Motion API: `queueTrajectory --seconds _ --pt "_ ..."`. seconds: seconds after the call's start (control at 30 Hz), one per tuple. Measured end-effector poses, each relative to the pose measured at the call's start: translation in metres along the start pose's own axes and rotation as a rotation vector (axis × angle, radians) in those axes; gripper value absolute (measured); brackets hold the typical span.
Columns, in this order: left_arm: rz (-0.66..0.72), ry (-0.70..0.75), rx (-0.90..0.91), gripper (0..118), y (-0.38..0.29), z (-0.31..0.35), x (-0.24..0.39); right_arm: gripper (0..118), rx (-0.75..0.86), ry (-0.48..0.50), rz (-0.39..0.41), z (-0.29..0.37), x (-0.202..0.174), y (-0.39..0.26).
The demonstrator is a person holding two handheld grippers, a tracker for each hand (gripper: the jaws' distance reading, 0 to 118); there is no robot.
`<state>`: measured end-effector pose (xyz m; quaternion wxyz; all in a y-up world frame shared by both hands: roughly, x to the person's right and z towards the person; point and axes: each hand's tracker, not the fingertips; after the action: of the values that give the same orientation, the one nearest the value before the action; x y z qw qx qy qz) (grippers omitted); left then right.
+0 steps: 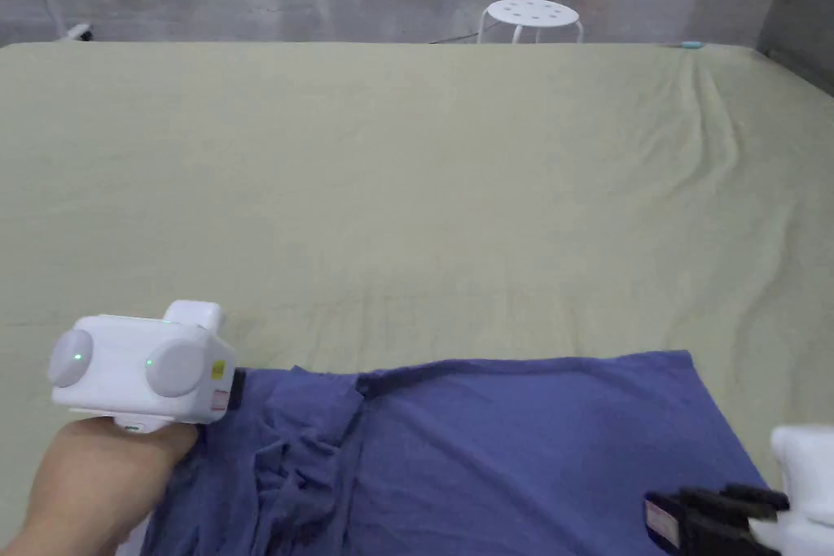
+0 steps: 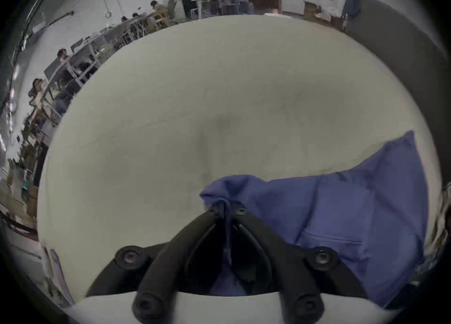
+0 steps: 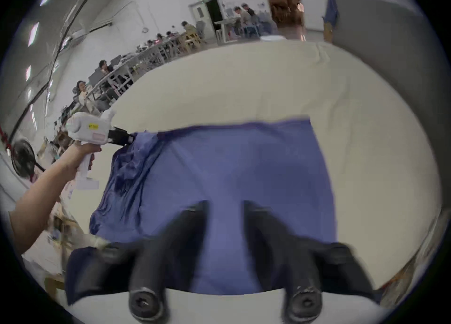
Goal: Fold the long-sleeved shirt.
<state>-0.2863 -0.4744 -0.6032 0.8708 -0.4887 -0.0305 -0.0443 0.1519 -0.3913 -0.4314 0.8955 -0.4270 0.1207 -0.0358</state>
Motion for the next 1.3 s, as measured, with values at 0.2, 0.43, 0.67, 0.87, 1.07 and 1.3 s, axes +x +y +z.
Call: queueTrajectory --seconds 0.2,0.43,0.67,0.87,1.07,1.3 --pt "-0.004 -0.029 0.042 1 0.007 0.038 -0.01 118 -0.002 -0.108 -0.009 -0.097 0.051 0.116" --pt "-0.022 -0.068 0.055 1 0.008 0.054 -0.014 60 -0.453 -0.334 -0.244 -0.217 0.119 0.131" --pt "-0.06 -0.086 0.052 1 0.003 0.054 -0.013 0 -0.392 -0.292 -0.059 -0.19 0.093 0.124" --pt "-0.061 -0.13 0.103 1 -0.006 0.091 -0.013 0 -0.246 -0.189 0.027 -0.119 0.072 0.118" --pt "-0.105 -0.164 0.15 1 -0.047 0.155 -0.021 0 -0.109 -0.136 0.109 -0.006 0.063 0.069" --pt "-0.138 -0.152 0.1 1 -0.131 0.205 -0.029 0 -0.113 -0.129 0.082 0.068 0.064 -0.019"
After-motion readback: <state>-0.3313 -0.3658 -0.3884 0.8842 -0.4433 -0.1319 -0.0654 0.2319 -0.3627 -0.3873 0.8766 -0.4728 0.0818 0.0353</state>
